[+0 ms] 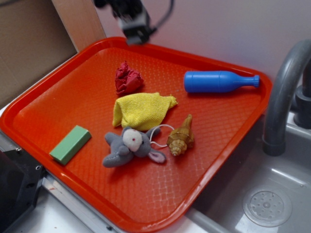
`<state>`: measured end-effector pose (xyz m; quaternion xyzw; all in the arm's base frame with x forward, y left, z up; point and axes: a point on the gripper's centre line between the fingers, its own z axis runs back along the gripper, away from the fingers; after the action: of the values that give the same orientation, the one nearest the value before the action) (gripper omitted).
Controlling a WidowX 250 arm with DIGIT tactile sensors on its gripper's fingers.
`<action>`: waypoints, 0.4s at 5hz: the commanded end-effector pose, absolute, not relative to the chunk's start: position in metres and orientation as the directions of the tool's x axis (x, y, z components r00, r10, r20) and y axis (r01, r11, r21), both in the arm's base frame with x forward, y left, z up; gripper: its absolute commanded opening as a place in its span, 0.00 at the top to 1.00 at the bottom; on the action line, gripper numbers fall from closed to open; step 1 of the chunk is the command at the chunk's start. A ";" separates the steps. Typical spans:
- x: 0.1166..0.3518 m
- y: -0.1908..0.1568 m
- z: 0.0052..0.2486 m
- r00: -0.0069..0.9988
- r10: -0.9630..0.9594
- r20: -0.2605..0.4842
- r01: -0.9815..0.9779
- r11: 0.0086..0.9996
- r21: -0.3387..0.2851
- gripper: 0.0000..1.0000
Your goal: Grab the blue bottle.
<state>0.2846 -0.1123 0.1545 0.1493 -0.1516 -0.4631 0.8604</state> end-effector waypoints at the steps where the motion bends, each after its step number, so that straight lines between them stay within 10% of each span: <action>1: 0.302 -0.134 0.093 0.495 -0.850 0.178 0.756 0.523 0.395 0.00; 2: 0.317 -0.133 0.081 0.511 -0.841 0.177 0.746 0.536 0.397 0.00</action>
<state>0.3135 -0.1230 0.0647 0.1327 -0.1493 -0.4644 0.8628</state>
